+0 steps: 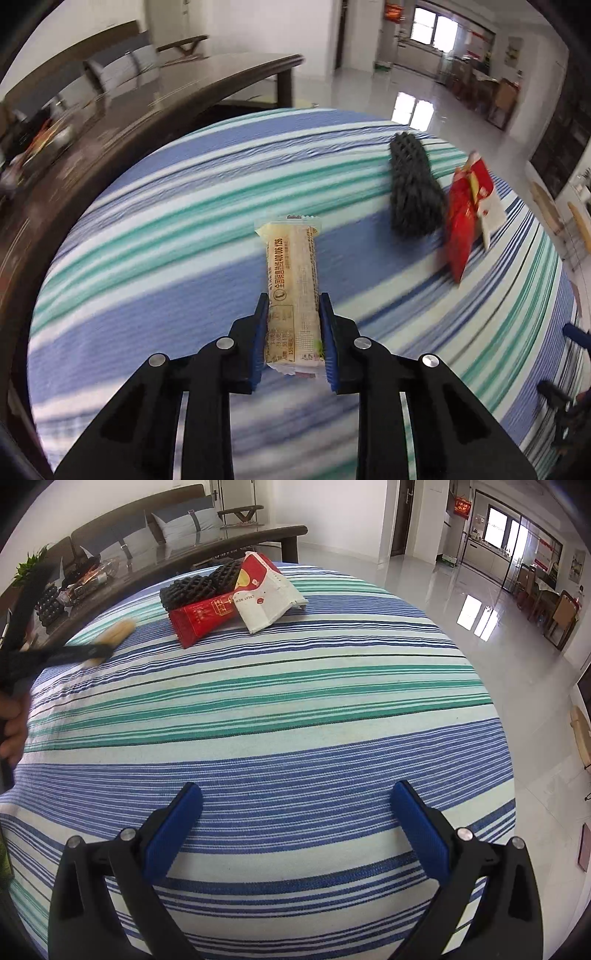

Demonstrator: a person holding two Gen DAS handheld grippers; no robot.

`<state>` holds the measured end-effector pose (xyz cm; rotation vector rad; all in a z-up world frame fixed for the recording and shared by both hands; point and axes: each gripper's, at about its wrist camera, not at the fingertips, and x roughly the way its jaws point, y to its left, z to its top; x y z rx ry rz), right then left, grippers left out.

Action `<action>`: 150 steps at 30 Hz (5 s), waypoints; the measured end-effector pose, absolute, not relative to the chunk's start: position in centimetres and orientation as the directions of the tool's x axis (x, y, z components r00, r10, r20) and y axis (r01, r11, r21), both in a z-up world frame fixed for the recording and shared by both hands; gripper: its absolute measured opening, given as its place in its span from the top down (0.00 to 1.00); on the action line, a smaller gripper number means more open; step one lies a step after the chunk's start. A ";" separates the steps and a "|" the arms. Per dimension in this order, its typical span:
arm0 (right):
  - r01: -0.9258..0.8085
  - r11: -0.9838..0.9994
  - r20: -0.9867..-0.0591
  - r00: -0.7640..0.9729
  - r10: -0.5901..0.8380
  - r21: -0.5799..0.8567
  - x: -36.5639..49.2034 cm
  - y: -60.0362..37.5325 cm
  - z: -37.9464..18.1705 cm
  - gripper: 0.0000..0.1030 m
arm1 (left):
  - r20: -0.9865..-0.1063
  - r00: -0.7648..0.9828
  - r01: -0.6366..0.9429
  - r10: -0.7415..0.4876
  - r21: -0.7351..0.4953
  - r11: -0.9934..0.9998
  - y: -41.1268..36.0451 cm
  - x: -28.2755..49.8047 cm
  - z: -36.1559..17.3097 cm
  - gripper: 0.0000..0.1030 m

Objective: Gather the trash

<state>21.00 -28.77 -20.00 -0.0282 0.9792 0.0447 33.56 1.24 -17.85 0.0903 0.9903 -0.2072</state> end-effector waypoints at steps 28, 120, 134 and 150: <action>-0.364 0.930 -0.818 0.516 0.253 0.058 37.3 -30.4 -18.4 0.16 | -0.826 0.552 0.205 -0.109 0.008 0.979 1.4 25.0 -19.0 0.04; -0.355 0.913 -0.902 0.299 0.312 0.198 25.0 -23.3 -18.7 0.08 | -0.822 0.515 0.238 -0.242 -0.135 0.962 3.9 27.5 -17.9 0.23; -0.234 0.926 -0.822 0.432 0.371 0.295 18.9 -29.2 -15.6 0.67 | -0.790 0.526 0.292 -0.315 -0.180 0.939 2.8 24.5 -16.7 0.83; 0.318 0.940 -0.872 0.486 -0.051 0.123 9.3 -56.1 -19.1 0.67 | -0.719 0.293 0.641 -0.630 -0.341 0.687 -20.7 14.5 -11.9 0.83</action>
